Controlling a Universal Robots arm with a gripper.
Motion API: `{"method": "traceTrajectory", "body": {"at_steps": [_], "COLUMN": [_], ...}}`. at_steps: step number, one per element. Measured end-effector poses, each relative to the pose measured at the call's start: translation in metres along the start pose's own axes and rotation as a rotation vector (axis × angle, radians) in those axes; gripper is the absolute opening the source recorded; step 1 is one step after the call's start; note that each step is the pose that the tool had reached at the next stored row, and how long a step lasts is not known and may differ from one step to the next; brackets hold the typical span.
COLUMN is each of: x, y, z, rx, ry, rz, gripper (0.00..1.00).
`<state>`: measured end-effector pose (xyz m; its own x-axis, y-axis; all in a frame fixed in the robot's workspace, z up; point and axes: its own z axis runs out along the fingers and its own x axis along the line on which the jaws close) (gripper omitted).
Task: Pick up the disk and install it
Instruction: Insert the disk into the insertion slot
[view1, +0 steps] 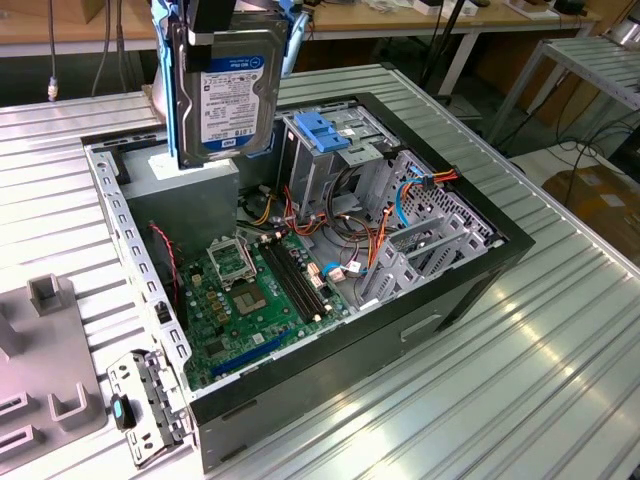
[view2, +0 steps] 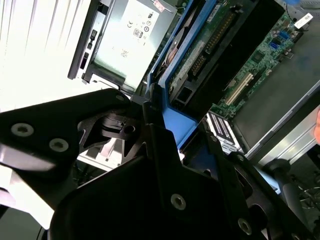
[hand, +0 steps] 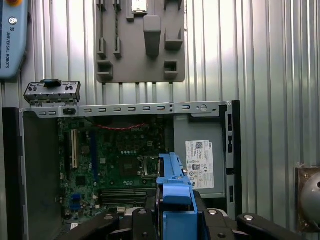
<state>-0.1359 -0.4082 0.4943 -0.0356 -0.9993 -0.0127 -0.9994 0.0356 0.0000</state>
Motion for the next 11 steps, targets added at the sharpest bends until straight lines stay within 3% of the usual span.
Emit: {"method": "traceTrajectory", "body": {"at_steps": [11], "x": [0.005], "y": [-0.0002], "z": [0.0], "rx": [0.0], "ry": [-0.0001], "rz": [0.0], "gripper": [0.37]}}
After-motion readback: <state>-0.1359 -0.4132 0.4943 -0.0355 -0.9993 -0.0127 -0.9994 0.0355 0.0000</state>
